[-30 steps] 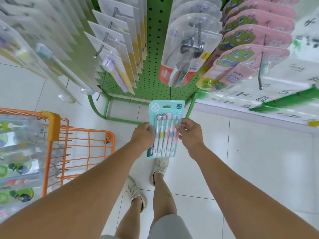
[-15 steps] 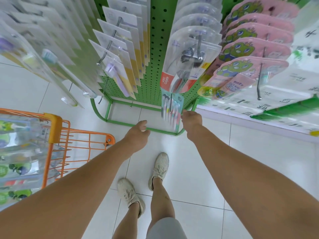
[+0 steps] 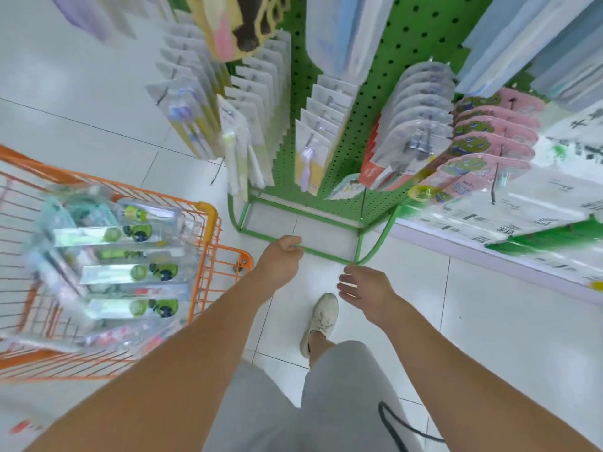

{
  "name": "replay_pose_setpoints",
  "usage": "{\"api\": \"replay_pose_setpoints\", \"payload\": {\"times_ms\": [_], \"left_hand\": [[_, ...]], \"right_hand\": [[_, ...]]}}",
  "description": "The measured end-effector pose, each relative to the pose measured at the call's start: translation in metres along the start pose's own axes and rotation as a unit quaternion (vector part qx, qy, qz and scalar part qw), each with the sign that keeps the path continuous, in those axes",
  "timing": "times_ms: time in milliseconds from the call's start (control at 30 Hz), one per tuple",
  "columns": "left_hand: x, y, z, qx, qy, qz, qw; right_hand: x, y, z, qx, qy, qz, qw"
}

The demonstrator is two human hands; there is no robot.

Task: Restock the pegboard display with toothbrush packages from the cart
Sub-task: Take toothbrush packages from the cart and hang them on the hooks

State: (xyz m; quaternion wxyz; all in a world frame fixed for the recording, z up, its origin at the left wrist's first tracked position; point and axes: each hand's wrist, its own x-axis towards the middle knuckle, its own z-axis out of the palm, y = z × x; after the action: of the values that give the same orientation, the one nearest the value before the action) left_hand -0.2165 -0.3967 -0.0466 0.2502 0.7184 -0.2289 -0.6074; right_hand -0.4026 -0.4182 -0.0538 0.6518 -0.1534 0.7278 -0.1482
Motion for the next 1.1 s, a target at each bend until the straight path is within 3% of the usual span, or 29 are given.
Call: {"api": "replay_pose_setpoints", "payload": {"times_ms": [100, 200, 267, 400, 467, 667, 867, 967, 1067, 1100], "left_hand": [[-0.045, -0.005, -0.051, -0.054, 0.013, 0.038, 0.998], [-0.091, -0.039, -0.128, -0.072, 0.088, 0.087, 0.99], [-0.123, -0.076, -0.188, -0.042, 0.167, 0.082, 0.982], [-0.174, -0.15, -0.286, -0.01, 0.347, 0.015, 0.938], [-0.181, -0.177, -0.316, 0.016, 0.351, -0.02, 0.936], [-0.154, -0.209, -0.352, -0.001, 0.369, -0.048, 0.928], [-0.141, -0.213, -0.365, -0.221, 0.321, -0.101, 0.915], [-0.145, -0.22, -0.372, -0.305, 0.306, -0.088, 0.897], [-0.145, -0.221, -0.381, -0.325, 0.344, -0.097, 0.876], [-0.144, -0.22, -0.382, -0.316, 0.361, -0.093, 0.872]], "right_hand": [[-0.05, 0.003, 0.055, -0.058, -0.051, -0.086, 0.993], [-0.104, 0.013, 0.131, -0.199, -0.111, -0.187, 0.955], [-0.134, 0.027, 0.188, -0.296, -0.161, -0.26, 0.905], [-0.168, 0.082, 0.294, -0.48, -0.23, -0.367, 0.763], [-0.177, 0.111, 0.331, -0.539, -0.235, -0.378, 0.715], [-0.163, 0.13, 0.406, -0.607, -0.195, -0.36, 0.682], [-0.141, 0.15, 0.462, -0.69, -0.295, -0.298, 0.59], [-0.126, 0.174, 0.474, -0.723, -0.28, -0.345, 0.528], [-0.115, 0.175, 0.478, -0.699, -0.253, -0.403, 0.535], [-0.117, 0.167, 0.475, -0.678, -0.249, -0.415, 0.553]]}}
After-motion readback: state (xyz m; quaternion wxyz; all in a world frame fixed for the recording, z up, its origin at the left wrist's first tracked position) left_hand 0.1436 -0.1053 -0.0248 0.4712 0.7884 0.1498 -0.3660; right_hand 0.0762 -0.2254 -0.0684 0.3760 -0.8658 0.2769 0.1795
